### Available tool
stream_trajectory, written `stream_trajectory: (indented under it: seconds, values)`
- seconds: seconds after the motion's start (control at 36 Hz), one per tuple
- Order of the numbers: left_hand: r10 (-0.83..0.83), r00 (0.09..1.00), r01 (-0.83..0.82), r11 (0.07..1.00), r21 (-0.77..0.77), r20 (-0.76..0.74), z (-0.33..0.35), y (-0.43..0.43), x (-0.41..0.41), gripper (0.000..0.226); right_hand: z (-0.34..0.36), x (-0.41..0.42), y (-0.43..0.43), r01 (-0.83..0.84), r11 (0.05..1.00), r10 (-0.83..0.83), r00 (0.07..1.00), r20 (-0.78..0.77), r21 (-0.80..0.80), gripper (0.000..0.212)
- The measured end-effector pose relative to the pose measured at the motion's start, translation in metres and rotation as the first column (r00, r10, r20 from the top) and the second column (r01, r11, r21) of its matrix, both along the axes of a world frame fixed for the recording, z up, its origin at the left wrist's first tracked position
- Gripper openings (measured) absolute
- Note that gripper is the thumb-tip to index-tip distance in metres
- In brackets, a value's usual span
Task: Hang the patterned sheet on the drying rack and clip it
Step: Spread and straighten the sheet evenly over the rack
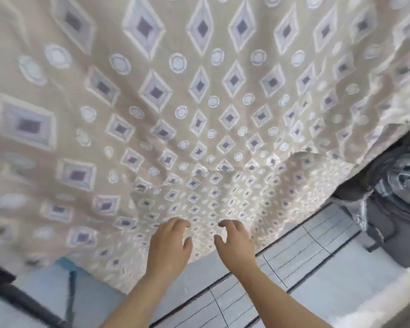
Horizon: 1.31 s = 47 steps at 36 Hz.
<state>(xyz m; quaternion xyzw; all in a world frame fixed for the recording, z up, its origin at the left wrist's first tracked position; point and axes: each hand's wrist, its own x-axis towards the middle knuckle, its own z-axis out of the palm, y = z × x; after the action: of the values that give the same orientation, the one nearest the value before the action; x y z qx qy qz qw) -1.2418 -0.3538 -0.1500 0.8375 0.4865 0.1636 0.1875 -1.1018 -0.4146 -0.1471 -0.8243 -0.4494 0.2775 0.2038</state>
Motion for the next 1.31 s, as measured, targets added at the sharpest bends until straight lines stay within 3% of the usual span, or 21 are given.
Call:
stream_trajectory:
  seconds: [0.06,0.11,0.19,0.25,0.36,0.44,0.53,0.58,0.69,0.81,0.89,0.94,1.03,1.06,1.11,1.17,1.19,1.31]
  values:
    - [0.262,0.951,-0.217,0.943,-0.251,0.162,0.005,-0.006,-0.009,0.035,0.002,-0.009,0.01,-0.073,0.997,0.073,0.996,-0.054,0.013,0.034]
    - [0.532,0.775,-0.331,0.802,-0.498,0.341,0.017,-0.009,-0.02,0.044,0.006,-0.02,0.017,-0.146,0.989,0.149,0.985,-0.09,0.036,0.034]
    - [0.753,0.426,-0.177,0.613,-0.77,0.501,0.029,-0.01,-0.04,0.069,0.012,-0.034,0.026,-0.249,0.964,0.258,0.961,-0.096,0.091,0.033]
    - [0.802,0.257,-0.073,0.572,-0.817,0.539,0.034,-0.014,-0.053,0.084,0.017,-0.045,0.032,-0.295,0.949,0.307,0.945,-0.109,0.115,0.033]
    - [0.872,-0.159,0.051,0.475,-0.878,0.462,0.048,-0.018,-0.085,0.078,0.026,-0.072,0.041,-0.308,0.935,0.344,0.91,-0.233,0.177,0.032]
    - [0.869,-0.296,0.085,0.438,-0.895,0.397,0.052,-0.011,-0.107,0.065,0.03,-0.091,0.048,-0.257,0.944,0.319,0.869,-0.379,0.205,0.029]
    - [0.873,-0.269,0.115,0.449,-0.886,0.407,0.058,-0.002,-0.119,0.032,0.035,-0.108,0.055,-0.103,0.985,0.167,0.767,-0.619,0.138,0.028]
    - [0.879,-0.219,0.163,0.461,-0.872,0.423,0.062,0.004,-0.121,0.006,0.04,-0.116,0.063,-0.015,0.999,0.032,0.629,-0.777,0.029,0.03]
    - [0.867,-0.12,0.157,0.498,-0.853,0.484,0.065,0.01,-0.122,0.02,0.052,-0.127,0.08,0.084,0.987,-0.152,0.186,-0.971,-0.139,0.043]
    - [0.855,0.057,0.102,0.508,-0.855,0.515,0.072,0.009,-0.124,0.009,0.069,-0.134,0.09,0.09,0.995,-0.032,-0.068,-0.997,-0.038,0.033]
    - [0.846,0.091,0.07,0.521,-0.851,0.525,0.081,0.007,-0.126,0.012,0.075,-0.128,0.095,0.147,0.989,-0.001,-0.126,-0.992,-0.02,0.028]
    - [0.836,0.078,0.137,0.53,-0.837,0.543,0.085,0.003,-0.124,0.016,0.076,-0.117,0.093,0.214,0.976,-0.01,-0.136,-0.991,-0.039,0.027]
    - [0.84,-0.049,0.27,0.532,-0.802,0.54,0.095,-0.002,-0.114,0.015,0.075,-0.096,0.087,0.294,0.956,0.029,-0.171,-0.985,-0.022,0.026]
    - [0.841,-0.118,0.306,0.536,-0.787,0.528,0.099,-0.004,-0.11,0.011,0.074,-0.088,0.084,0.306,0.952,0.054,-0.18,-0.982,-0.004,0.03]
    - [0.816,-0.253,0.357,0.578,-0.734,0.52,0.109,-0.007,-0.106,0.005,0.075,-0.076,0.077,0.308,0.95,0.117,-0.215,-0.97,0.047,0.062]
    - [0.768,-0.307,0.401,0.64,-0.655,0.562,0.12,-0.011,-0.108,0.014,0.077,-0.067,0.072,0.287,0.955,0.157,-0.258,-0.953,0.08,0.084]
    - [0.746,-0.285,0.41,0.662,-0.627,0.602,0.126,-0.015,-0.109,0.018,0.078,-0.064,0.07,0.281,0.956,0.166,-0.267,-0.949,0.088,0.087]
    - [0.629,-0.03,0.236,0.76,-0.606,0.777,0.142,-0.031,-0.116,0.021,0.086,-0.067,0.063,0.221,0.966,0.198,-0.285,-0.938,0.137,0.068]
